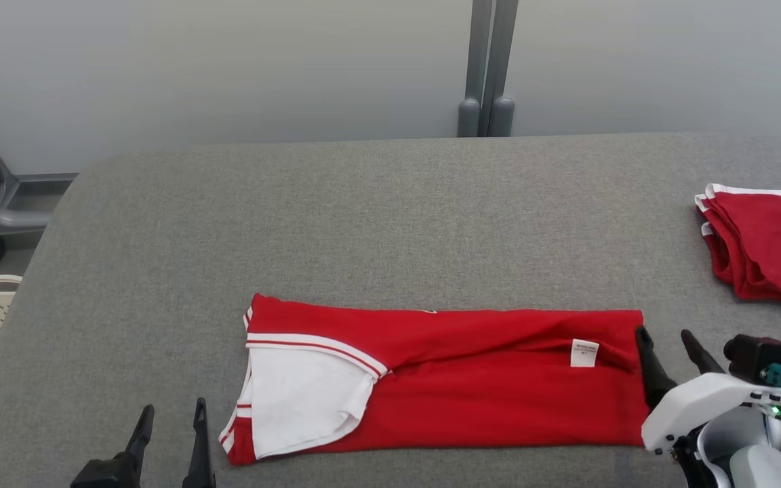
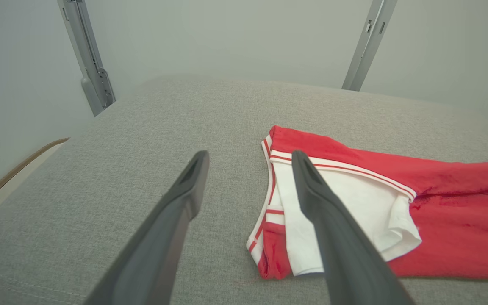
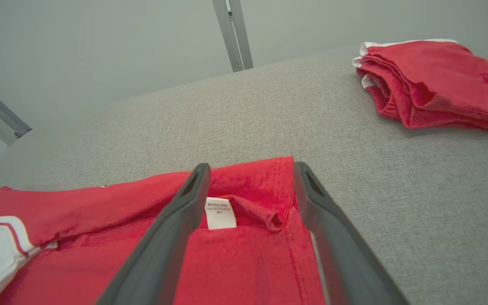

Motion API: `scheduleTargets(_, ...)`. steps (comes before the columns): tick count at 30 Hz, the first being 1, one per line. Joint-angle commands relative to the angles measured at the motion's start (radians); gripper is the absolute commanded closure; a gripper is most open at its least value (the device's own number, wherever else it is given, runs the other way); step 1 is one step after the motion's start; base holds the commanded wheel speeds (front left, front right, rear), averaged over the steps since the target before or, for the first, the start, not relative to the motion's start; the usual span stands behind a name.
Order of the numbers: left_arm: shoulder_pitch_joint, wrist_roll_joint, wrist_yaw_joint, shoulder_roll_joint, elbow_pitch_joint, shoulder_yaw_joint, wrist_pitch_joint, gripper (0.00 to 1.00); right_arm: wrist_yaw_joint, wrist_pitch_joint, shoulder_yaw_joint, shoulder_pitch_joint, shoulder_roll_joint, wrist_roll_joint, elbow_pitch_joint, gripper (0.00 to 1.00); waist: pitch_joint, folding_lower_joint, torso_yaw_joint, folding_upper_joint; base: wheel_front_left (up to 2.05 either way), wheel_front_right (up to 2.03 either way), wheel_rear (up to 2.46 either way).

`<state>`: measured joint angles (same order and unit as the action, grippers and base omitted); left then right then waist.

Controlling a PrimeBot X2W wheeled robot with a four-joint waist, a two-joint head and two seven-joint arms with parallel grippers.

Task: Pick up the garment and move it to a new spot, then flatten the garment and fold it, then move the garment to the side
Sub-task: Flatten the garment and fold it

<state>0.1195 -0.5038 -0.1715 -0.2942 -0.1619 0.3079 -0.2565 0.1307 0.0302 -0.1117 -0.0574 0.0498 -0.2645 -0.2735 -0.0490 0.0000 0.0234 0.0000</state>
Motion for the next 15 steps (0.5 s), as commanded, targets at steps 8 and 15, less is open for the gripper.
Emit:
scheduleTargets(8, -0.031, -0.003, 0.005, 0.000, 0.007, 0.013, 0.014, 0.00, 0.000, 0.068, -0.121, -0.092, 0.001, 0.097, -0.064, 0.00, 0.036, 0.0000, 0.011, 0.0000, 0.00, 0.00, 0.00)
scheduleTargets(15, -0.055, 0.004, 0.006, 0.001, 0.009, 0.026, 0.020, 0.00, 0.000, 0.041, -0.118, -0.153, 0.002, 0.134, -0.186, 0.00, 0.080, 0.0000, 0.023, 0.0000, 0.00, 0.00, 0.00)
